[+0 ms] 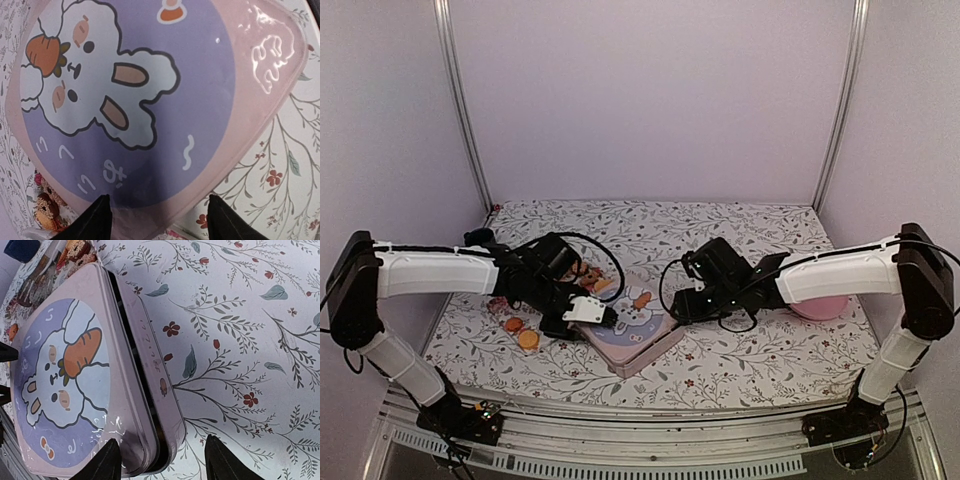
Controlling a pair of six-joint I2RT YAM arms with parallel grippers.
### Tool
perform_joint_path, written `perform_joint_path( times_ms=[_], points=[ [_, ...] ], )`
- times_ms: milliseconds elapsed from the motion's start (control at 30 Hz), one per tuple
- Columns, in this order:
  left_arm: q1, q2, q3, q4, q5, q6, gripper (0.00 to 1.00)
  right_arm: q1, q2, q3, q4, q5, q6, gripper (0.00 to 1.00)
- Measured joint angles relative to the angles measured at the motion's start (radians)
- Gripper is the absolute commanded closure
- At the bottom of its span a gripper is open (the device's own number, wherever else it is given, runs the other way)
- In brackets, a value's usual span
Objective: Pack the cookies
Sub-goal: Adjust the box lid on the packing box.
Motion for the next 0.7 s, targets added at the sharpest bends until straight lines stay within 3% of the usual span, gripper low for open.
perform_joint_path(
  times_ms=[700],
  points=[
    [-0.069,0.023,0.064,-0.011,-0.137,-0.036,0.33,-0.008,-0.105,-0.020,0.008,0.006,0.019,0.45]
  ],
)
